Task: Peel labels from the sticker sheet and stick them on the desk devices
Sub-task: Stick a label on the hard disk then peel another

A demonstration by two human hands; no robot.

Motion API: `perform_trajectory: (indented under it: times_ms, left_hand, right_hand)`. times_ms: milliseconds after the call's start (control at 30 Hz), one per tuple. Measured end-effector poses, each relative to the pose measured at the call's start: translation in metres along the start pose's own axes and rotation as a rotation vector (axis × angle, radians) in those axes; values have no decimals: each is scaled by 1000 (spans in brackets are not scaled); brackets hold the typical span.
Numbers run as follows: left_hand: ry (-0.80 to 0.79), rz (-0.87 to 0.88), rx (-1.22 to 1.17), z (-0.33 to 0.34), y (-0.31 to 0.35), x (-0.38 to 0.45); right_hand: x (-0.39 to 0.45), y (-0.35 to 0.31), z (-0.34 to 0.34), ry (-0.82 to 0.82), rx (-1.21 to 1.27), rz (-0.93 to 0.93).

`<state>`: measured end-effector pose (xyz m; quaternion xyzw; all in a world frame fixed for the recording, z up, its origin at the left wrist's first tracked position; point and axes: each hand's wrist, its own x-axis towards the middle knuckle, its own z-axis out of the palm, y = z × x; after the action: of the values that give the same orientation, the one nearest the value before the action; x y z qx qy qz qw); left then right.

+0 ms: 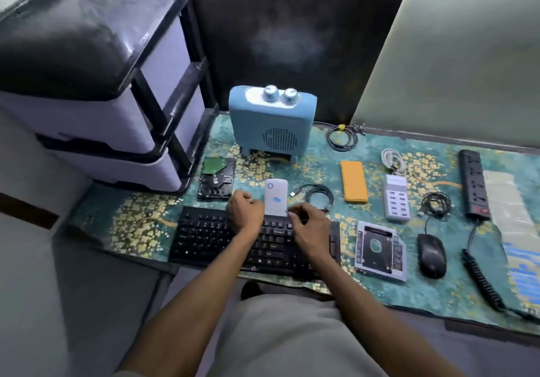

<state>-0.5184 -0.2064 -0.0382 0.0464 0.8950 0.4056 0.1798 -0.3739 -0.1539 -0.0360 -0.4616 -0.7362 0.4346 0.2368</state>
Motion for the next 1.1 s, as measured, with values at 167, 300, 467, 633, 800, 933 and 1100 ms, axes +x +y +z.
perform_trajectory:
  times_ms: [167,300,467,633,800,933,1100]
  left_hand:
    - [-44,94,165,-16,-12,26]
    - [-41,115,226,-27,-14,44]
    - [7,128,372,-33,-14,71]
    - [-16,111,607,-29,-11,100]
    - [32,97,674,-19,-13,108]
    - [39,100,670,-24,-21,107]
    - [15,2,407,-30,-12,117]
  right_hand:
    - [7,-22,23,1,-24,27]
    - [14,-32,30,-22,-18,39]
    - [14,-38,40,-48,-52,34]
    - [16,-36,44,-81,-50,29]
    - [22,-40,43,-131,-21,36]
    - [33,-40,39,-172,-22,54]
    - [53,-50,46,-211,19,59]
